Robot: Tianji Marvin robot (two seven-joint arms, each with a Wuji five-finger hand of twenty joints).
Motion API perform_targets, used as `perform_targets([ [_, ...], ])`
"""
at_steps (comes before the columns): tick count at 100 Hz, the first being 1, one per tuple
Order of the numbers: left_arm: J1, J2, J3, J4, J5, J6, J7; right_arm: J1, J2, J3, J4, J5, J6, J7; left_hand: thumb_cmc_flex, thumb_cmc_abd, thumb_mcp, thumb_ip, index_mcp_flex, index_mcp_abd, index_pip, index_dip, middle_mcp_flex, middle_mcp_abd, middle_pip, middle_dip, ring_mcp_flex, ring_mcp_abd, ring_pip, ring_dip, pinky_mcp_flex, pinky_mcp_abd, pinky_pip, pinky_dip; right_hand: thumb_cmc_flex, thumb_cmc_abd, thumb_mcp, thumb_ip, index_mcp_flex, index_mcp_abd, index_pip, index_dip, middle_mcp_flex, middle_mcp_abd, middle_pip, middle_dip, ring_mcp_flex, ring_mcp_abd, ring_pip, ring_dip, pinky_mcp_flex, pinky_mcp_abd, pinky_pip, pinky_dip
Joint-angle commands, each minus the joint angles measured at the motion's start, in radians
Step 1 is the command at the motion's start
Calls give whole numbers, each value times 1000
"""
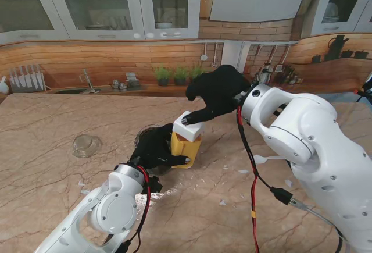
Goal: Portion coffee beans from the glass jar into the coffee jar
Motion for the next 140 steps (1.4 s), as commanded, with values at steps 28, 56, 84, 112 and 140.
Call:
perform_targets([
  [28,7,-3,-2,-4,1,-1,-1,56,-2,-84,-2,-19,11,137,192,194,389,116,68,-181,261,91,123,-131,152,79,-9,42,-53,10,9,-42,62,-2,-53,21,-20,15,43,20,-6,27,10,16,3,13,16,57,36,-9,22,20,52,-21],
  [56,8,-4,-2,-3,-2,3,2,75,4,-123,-12,-75,-57,190,188,195,389,118,69,-183,261,90,122,-134,150,79,-9,47,-54,10,9,-36,63,-2,64,-77,24,35,90,-35,35,61,60,-16,22,25,58,20,58,-19,61,-22,55,-42],
  [84,7,-4,-6,-1,-3,-1,4,70,8,-97,37,-34,-150,87,186,195,388,119,68,-183,261,89,124,-135,149,79,-9,50,-55,11,9,-32,64,-2,507,-305,33,70,232,-249,148,19,200,-108,12,-28,101,-44,-1,-59,69,-31,34,-91],
  [112,7,-6,-8,-1,-7,-5,8,120,29,-79,77,127,-264,133,185,197,385,117,68,-186,259,88,124,-134,148,78,-9,50,-56,12,9,-33,64,-3,615,-417,73,90,208,-248,189,-96,147,-101,-21,-71,37,-75,-129,-57,-20,-8,-76,-87],
  [140,5,-6,-9,-1,-11,-12,10,102,17,-65,137,92,-309,-11,186,198,382,116,68,-185,258,88,125,-133,148,78,-8,50,-56,13,9,-33,64,-3,756,-588,114,35,284,-389,434,-269,283,-148,44,-71,130,-102,-58,-58,38,-50,-30,-85],
])
